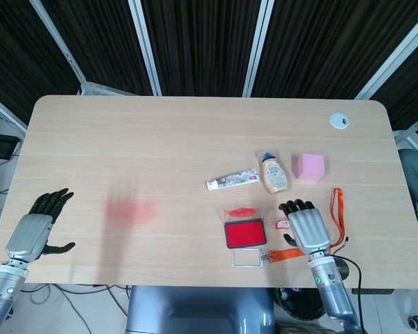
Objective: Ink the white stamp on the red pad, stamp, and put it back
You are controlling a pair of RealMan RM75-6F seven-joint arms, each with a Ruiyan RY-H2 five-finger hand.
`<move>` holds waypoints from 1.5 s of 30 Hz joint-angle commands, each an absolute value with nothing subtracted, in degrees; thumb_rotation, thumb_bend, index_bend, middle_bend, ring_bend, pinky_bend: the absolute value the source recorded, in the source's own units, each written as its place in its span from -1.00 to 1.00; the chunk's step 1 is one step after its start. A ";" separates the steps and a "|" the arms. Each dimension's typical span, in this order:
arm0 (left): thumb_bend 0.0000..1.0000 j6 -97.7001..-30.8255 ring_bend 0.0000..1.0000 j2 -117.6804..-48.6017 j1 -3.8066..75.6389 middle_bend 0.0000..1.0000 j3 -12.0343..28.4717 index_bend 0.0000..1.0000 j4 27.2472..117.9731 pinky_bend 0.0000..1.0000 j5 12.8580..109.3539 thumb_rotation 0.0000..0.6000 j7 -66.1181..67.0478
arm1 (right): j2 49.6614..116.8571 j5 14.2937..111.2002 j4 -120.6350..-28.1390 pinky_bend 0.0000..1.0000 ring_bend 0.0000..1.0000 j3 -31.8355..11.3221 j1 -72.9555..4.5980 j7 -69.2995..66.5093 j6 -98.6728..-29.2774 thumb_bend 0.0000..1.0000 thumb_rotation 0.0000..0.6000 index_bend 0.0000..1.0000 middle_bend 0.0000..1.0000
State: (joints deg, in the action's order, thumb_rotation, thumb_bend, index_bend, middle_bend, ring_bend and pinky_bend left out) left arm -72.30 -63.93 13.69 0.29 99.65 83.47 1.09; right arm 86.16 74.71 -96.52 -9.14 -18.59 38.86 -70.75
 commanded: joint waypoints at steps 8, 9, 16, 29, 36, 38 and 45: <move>-0.98 -71.63 -1.00 -63.39 13.94 -1.00 0.20 -1.00 100.06 -1.00 83.24 1.00 0.30 | 91.49 67.86 -89.85 -0.28 -0.40 -10.68 -21.10 41.17 -68.80 -0.46 1.00 -0.24 -0.29; -0.98 -71.58 -1.00 -63.39 13.95 -1.00 0.19 -1.00 100.06 -1.00 83.20 1.00 0.29 | 91.75 67.48 -89.43 -0.28 -0.40 -10.75 -21.28 41.17 -68.77 -0.46 1.00 -0.23 -0.29; -0.98 -71.46 -1.00 -63.29 14.01 -1.00 0.16 -1.00 100.14 -1.00 83.16 1.00 0.07 | 92.93 65.77 -87.95 -0.28 -0.40 -10.26 -21.87 40.76 -68.86 -0.44 1.00 -0.21 -0.26; -0.98 -71.40 -1.00 -63.28 14.03 -1.00 0.19 -1.00 100.17 -1.00 82.92 1.00 -0.09 | 95.66 62.60 -83.44 -0.28 -0.36 -9.64 -22.90 39.38 -67.80 -0.32 1.00 -0.07 -0.15; -0.98 -71.21 -1.00 -63.24 14.10 -1.00 0.22 -1.00 100.25 -1.00 82.66 1.00 -0.17 | 96.63 61.58 -81.53 -0.28 -0.35 -9.26 -23.29 38.41 -67.38 -0.29 1.00 -0.02 -0.13; -0.98 -71.19 -1.00 -63.23 14.11 -1.00 0.23 -1.00 100.29 -1.00 82.60 1.00 -0.16 | 96.79 61.36 -81.22 -0.28 -0.35 -9.13 -23.36 38.17 -67.33 -0.28 1.00 -0.01 -0.13; -0.98 -71.07 -1.00 -63.21 14.13 -1.00 0.22 -1.00 100.38 -1.00 82.44 1.00 -0.20 | 97.27 60.70 -80.43 -0.28 -0.35 -8.81 -23.54 37.45 -67.19 -0.24 1.00 -0.01 -0.13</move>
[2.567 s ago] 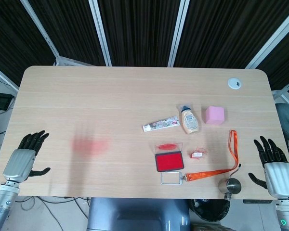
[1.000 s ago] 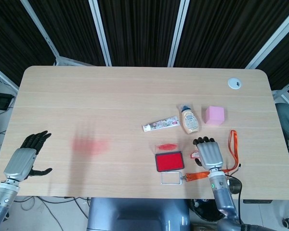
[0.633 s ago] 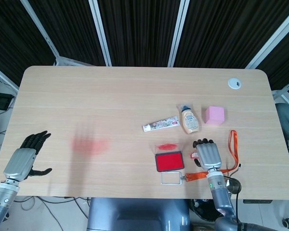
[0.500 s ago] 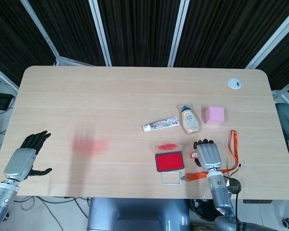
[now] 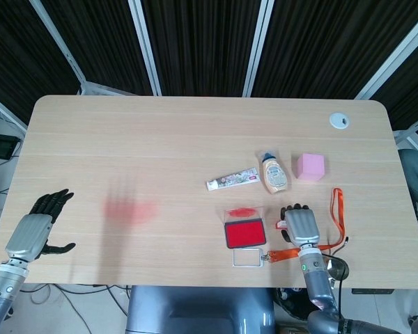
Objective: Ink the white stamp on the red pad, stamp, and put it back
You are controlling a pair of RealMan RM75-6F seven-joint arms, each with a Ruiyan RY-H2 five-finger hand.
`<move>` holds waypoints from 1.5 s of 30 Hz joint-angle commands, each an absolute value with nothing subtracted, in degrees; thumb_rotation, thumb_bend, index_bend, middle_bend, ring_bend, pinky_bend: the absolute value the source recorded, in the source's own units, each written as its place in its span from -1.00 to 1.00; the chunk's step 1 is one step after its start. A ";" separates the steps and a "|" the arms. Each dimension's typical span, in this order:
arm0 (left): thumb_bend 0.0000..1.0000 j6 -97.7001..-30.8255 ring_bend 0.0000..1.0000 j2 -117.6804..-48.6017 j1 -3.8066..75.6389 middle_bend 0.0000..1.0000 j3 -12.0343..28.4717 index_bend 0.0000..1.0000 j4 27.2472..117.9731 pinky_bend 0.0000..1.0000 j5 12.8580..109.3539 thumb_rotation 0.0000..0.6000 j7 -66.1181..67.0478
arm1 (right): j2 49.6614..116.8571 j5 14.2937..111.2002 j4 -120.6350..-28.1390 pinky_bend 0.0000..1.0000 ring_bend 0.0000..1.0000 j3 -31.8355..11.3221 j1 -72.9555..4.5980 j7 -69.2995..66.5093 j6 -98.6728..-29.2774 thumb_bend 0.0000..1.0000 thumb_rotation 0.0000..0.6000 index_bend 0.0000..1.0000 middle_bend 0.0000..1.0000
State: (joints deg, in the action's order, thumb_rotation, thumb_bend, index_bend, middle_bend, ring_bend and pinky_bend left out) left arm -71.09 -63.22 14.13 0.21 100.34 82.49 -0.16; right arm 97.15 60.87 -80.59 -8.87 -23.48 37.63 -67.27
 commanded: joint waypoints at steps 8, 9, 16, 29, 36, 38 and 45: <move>-0.98 -71.00 -1.00 -63.19 14.17 -1.00 0.21 -1.00 100.39 -1.00 82.34 1.00 -0.20 | 97.58 60.45 -80.10 -0.28 -0.35 -8.55 -23.86 37.06 -67.24 -0.14 1.00 0.01 -0.12; -0.98 -70.97 -1.00 -63.20 14.18 -1.00 0.21 -1.00 100.40 -1.00 82.33 1.00 -0.19 | 97.59 60.44 -80.13 -0.28 -0.35 -8.54 -23.89 37.03 -67.28 -0.13 1.00 0.02 -0.12; -0.98 -70.95 -1.00 -63.17 14.18 -1.00 0.18 -1.00 100.44 -1.00 82.30 1.00 -0.16 | 97.56 60.04 -80.12 -0.28 -0.35 -8.45 -24.04 37.02 -67.44 -0.12 1.00 0.04 -0.11; -0.98 -70.86 -1.00 -63.14 14.21 -1.00 0.14 -1.00 100.49 -1.00 82.24 1.00 -0.07 | 97.68 59.65 -80.06 -0.26 -0.32 -8.07 -24.25 36.98 -67.66 -0.09 1.00 0.13 -0.02; -0.98 -70.83 -1.00 -63.15 14.22 -1.00 0.10 -1.00 100.53 -1.00 82.23 1.00 0.07 | 97.44 60.18 -80.21 -0.24 -0.25 -7.87 -24.30 36.52 -67.99 0.00 1.00 0.21 0.06; -0.98 -70.86 -1.00 -63.17 14.21 -1.00 0.11 -1.00 100.52 -1.00 82.22 1.00 0.09 | 97.32 60.31 -80.33 -0.23 -0.23 -7.87 -24.31 36.44 -68.13 0.03 1.00 0.23 0.08; -0.98 -70.80 -1.00 -63.20 14.22 -1.00 0.12 -1.00 100.54 -1.00 82.12 1.00 0.08 | 96.38 61.57 -81.58 -0.16 -0.16 -7.47 -24.28 36.20 -68.81 0.08 1.00 0.30 0.14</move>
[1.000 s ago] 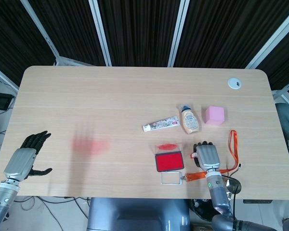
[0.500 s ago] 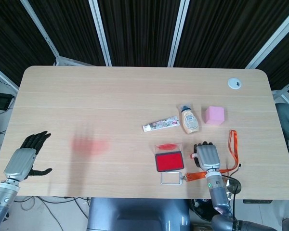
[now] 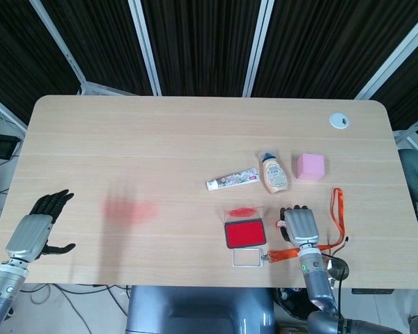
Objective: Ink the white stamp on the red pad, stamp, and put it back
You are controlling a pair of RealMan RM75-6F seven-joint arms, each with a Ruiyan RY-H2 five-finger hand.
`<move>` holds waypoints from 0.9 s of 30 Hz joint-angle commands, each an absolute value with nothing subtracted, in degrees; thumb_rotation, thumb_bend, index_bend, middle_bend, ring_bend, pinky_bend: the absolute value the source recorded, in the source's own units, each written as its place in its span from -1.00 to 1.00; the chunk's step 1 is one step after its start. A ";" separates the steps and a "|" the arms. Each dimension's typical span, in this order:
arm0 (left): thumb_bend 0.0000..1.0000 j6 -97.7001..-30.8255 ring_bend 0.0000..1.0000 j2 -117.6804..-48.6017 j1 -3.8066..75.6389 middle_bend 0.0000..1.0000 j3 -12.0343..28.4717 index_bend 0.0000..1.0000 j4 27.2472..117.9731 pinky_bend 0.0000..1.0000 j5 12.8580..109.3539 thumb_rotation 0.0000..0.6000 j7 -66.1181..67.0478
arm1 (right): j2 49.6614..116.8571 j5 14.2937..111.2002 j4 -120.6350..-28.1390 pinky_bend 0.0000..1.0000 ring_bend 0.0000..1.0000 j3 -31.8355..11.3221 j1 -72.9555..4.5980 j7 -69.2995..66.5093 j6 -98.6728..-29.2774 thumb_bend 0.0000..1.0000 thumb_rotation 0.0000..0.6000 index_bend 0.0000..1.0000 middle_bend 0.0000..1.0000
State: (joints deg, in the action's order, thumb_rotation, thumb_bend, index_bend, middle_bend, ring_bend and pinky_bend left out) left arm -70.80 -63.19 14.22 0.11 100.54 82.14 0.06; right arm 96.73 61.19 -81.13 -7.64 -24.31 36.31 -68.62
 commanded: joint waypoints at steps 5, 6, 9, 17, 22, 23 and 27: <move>-0.98 -70.81 -1.00 -63.25 14.22 -1.00 0.16 -1.00 100.57 -1.00 82.00 1.00 0.15 | 94.21 63.56 -84.53 -0.16 -0.15 -6.50 -24.06 35.90 -69.29 0.09 1.00 0.32 0.15; -0.98 -70.85 -1.00 -63.27 14.20 -1.00 0.17 -1.00 100.58 -1.00 81.97 1.00 0.19 | 93.26 64.69 -85.65 -0.16 -0.15 -5.92 -23.95 35.71 -69.48 0.09 1.00 0.32 0.16; -0.98 -70.93 -1.00 -63.33 14.15 -1.00 0.15 -1.00 100.58 -1.00 82.00 1.00 0.28 | 90.89 66.82 -88.33 -0.14 -0.12 -4.64 -23.66 34.80 -69.41 0.09 1.00 0.35 0.18; -0.98 -71.58 -1.00 -63.63 13.92 -1.00 0.21 -1.00 100.52 -1.00 82.17 1.00 0.67 | 86.48 73.55 -95.93 -0.07 -0.07 -0.99 -23.57 34.03 -69.15 0.13 1.00 0.41 0.23; -0.98 -71.77 -1.00 -63.69 13.84 -1.00 0.22 -1.00 100.47 -1.00 82.26 1.00 0.60 | 87.78 74.24 -97.70 -0.07 -0.03 -0.98 -24.25 35.93 -68.62 0.13 1.00 0.44 0.26; -0.98 -71.76 -1.00 -63.69 13.84 -1.00 0.22 -1.00 100.46 -1.00 82.27 1.00 0.60 | 88.25 73.96 -97.77 -0.07 -0.02 -1.21 -24.42 36.45 -68.49 0.14 1.00 0.45 0.28; -0.98 -71.63 -1.00 -63.61 13.90 -1.00 0.23 -1.00 100.49 -1.00 82.27 1.00 0.42 | 90.51 71.77 -97.76 -0.07 -0.01 -2.52 -25.34 38.21 -67.50 0.14 1.00 0.47 0.29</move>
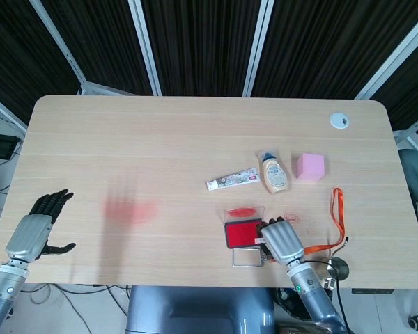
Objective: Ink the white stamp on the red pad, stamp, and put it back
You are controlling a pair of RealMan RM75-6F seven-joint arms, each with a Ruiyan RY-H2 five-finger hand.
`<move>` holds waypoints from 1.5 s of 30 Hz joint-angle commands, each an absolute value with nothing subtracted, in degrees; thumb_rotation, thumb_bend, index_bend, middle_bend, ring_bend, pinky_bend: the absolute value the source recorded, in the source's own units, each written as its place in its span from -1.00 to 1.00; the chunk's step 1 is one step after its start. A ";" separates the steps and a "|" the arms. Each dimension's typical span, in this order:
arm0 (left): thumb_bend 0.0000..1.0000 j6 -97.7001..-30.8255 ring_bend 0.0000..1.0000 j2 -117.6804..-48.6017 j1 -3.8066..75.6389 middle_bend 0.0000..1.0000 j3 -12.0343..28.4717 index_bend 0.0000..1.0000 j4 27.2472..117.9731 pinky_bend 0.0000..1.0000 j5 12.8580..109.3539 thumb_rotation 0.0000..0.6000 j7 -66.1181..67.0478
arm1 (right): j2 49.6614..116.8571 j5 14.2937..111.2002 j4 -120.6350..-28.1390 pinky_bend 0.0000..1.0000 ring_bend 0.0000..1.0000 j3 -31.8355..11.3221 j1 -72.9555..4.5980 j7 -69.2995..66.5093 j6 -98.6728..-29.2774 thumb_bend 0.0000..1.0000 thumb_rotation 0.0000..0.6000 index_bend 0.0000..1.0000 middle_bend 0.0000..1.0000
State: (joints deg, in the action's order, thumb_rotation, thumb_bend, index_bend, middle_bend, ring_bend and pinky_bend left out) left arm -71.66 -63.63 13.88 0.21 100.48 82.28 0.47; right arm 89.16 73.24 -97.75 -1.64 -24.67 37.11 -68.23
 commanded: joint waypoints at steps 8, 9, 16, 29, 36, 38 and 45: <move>-0.98 -71.47 -1.00 -63.32 14.05 -1.00 0.40 -1.00 100.52 -1.00 82.31 1.00 -0.44 | 94.24 66.58 -96.03 -0.07 -0.01 -4.49 -27.21 41.84 -65.80 0.14 1.00 0.47 0.29; -0.98 -71.42 -1.00 -63.28 14.07 -1.00 0.39 -1.00 100.51 -1.00 82.33 1.00 -0.55 | 94.61 66.21 -95.72 -0.07 -0.01 -4.58 -27.32 41.99 -65.75 0.14 1.00 0.48 0.29; -0.98 -70.90 -1.00 -63.05 14.28 -1.00 0.36 -1.00 100.57 -1.00 82.27 1.00 -1.10 | 96.59 64.43 -93.87 -0.07 0.00 -4.61 -27.87 42.38 -65.42 0.14 1.00 0.49 0.30; -0.98 -70.57 -1.00 -62.89 14.40 -1.00 0.38 -1.00 100.73 -1.00 82.02 1.00 -1.41 | 99.98 62.66 -91.10 -0.07 0.01 -4.70 -28.78 41.89 -64.92 0.15 1.00 0.49 0.30; -0.98 -70.48 -1.00 -62.89 14.44 -1.00 0.40 -1.00 100.77 -1.00 81.89 1.00 -1.39 | 100.69 62.20 -90.45 -0.07 0.01 -4.83 -29.06 41.52 -64.94 0.16 1.00 0.50 0.31; -0.98 -70.41 -1.00 -62.88 14.47 -1.00 0.39 -1.00 100.79 -1.00 81.85 1.00 -1.35 | 100.85 61.82 -90.14 -0.07 0.01 -4.73 -29.05 41.52 -64.91 0.16 1.00 0.50 0.31; -0.98 -70.39 -1.00 -62.87 14.47 -1.00 0.37 -1.00 100.83 -1.00 81.83 1.00 -1.34 | 101.35 60.66 -89.19 -0.07 0.01 -4.47 -28.95 41.36 -64.94 0.17 1.00 0.50 0.31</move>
